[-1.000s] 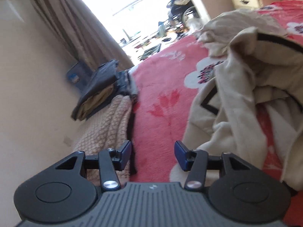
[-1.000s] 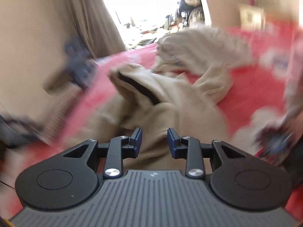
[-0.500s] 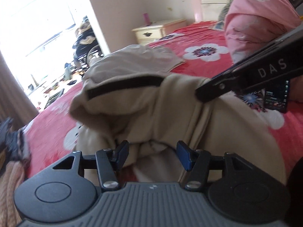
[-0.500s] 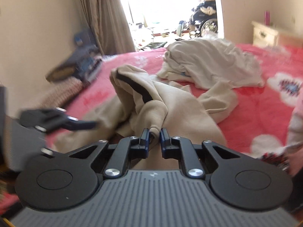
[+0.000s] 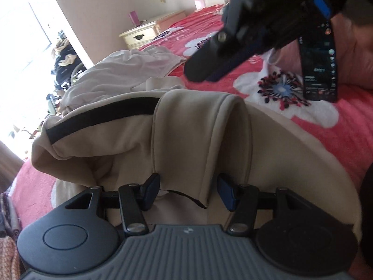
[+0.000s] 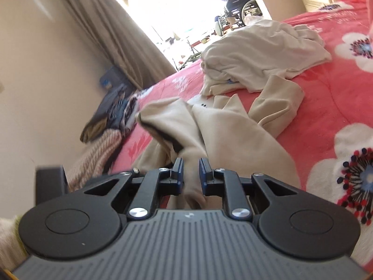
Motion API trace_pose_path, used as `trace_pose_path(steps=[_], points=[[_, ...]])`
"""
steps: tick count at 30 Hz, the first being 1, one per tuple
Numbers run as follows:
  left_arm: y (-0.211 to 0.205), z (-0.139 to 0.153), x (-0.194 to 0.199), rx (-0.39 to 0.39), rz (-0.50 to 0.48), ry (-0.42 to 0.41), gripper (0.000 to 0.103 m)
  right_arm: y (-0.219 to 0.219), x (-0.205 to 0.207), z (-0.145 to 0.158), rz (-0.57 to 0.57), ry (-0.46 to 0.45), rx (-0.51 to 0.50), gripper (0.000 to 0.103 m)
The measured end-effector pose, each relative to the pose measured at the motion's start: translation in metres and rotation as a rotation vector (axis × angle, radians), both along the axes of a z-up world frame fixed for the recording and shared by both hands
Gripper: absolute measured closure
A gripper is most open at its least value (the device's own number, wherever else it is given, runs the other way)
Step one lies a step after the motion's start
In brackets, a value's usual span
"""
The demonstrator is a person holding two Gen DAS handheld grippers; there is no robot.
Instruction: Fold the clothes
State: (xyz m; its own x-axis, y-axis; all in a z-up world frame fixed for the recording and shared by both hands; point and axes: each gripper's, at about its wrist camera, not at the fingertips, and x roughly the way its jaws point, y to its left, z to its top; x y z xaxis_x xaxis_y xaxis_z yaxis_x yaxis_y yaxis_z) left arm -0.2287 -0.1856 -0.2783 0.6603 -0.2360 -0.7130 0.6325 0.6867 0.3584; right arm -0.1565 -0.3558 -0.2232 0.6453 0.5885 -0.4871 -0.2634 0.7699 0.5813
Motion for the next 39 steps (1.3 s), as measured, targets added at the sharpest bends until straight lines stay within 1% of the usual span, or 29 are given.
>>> trace_pose_path(steps=[2, 3, 5, 6, 7, 8, 10, 11, 12, 13, 14, 18, 19, 21, 23, 25, 26, 28, 30, 33, 36, 38, 39], points=[[0.000, 0.000, 0.006, -0.004, 0.040, -0.041, 0.049, -0.006, 0.001, 0.000, -0.017, 0.007, 0.030, 0.088], [0.001, 0.003, 0.008, -0.013, 0.062, -0.072, 0.052, -0.008, -0.001, 0.000, -0.025, 0.007, 0.041, 0.088], [0.007, 0.011, 0.012, -0.054, 0.113, -0.136, 0.053, -0.012, -0.006, 0.002, -0.040, 0.001, 0.057, 0.088], [0.010, 0.015, 0.015, -0.076, 0.132, -0.151, 0.053, -0.013, -0.010, 0.002, -0.046, 0.008, 0.071, 0.088], [0.012, 0.015, 0.020, -0.087, 0.143, -0.152, 0.053, -0.015, -0.014, 0.001, -0.052, 0.015, 0.084, 0.088], [0.012, 0.014, 0.024, -0.082, 0.136, -0.141, 0.053, -0.017, -0.017, 0.000, -0.058, 0.023, 0.097, 0.088], [0.007, 0.006, 0.031, -0.050, 0.097, -0.133, 0.055, -0.017, -0.025, -0.004, -0.060, 0.051, 0.127, 0.088], [0.004, 0.003, 0.033, -0.039, 0.070, -0.139, 0.064, -0.016, -0.029, -0.008, -0.056, 0.067, 0.145, 0.088], [0.002, 0.002, 0.035, -0.039, 0.057, -0.140, 0.079, -0.014, -0.032, -0.011, -0.051, 0.087, 0.159, 0.088], [0.004, 0.006, 0.039, -0.054, 0.062, -0.130, 0.082, -0.011, -0.035, -0.014, -0.047, 0.105, 0.157, 0.088], [0.005, 0.010, 0.043, -0.073, 0.070, -0.122, 0.084, -0.008, -0.039, -0.017, -0.043, 0.123, 0.154, 0.088], [0.028, 0.045, 0.052, -0.209, 0.158, -0.066, 0.088, 0.016, -0.054, -0.021, 0.001, 0.151, 0.078, 0.087], [0.035, 0.055, 0.055, -0.235, 0.176, -0.060, 0.088, 0.023, -0.055, -0.021, 0.014, 0.153, 0.059, 0.084], [0.049, 0.075, 0.059, -0.285, 0.210, -0.050, 0.089, 0.039, -0.058, -0.021, 0.028, 0.150, 0.034, 0.075], [0.060, 0.094, 0.062, -0.335, 0.238, -0.048, 0.089, 0.056, -0.058, -0.019, 0.020, 0.129, 0.007, 0.061], [0.070, 0.110, 0.062, -0.376, 0.259, -0.054, 0.089, 0.073, -0.056, -0.017, -0.008, 0.106, -0.003, 0.055], [0.074, 0.118, 0.062, -0.387, 0.264, -0.063, 0.090, 0.081, -0.055, -0.018, -0.025, 0.113, -0.010, 0.053], [0.079, 0.131, 0.060, -0.393, 0.261, -0.089, 0.091, 0.099, -0.054, -0.018, -0.052, 0.128, -0.027, 0.052], [0.083, 0.140, 0.056, -0.397, 0.252, -0.105, 0.092, 0.116, -0.056, -0.016, -0.067, 0.137, -0.059, 0.050], [0.087, 0.150, 0.050, -0.420, 0.242, -0.111, 0.092, 0.142, -0.070, -0.011, -0.102, 0.116, -0.158, 0.046], [0.090, 0.155, 0.044, -0.440, 0.242, -0.124, 0.092, 0.163, -0.082, -0.006, -0.200, 0.110, -0.230, 0.037], [0.093, 0.159, 0.043, -0.463, 0.245, -0.128, 0.092, 0.181, -0.088, -0.004, -0.237, 0.099, -0.299, 0.026], [0.095, 0.161, 0.042, -0.477, 0.250, -0.128, 0.092, 0.189, -0.087, -0.006, -0.245, 0.097, -0.337, 0.023]])
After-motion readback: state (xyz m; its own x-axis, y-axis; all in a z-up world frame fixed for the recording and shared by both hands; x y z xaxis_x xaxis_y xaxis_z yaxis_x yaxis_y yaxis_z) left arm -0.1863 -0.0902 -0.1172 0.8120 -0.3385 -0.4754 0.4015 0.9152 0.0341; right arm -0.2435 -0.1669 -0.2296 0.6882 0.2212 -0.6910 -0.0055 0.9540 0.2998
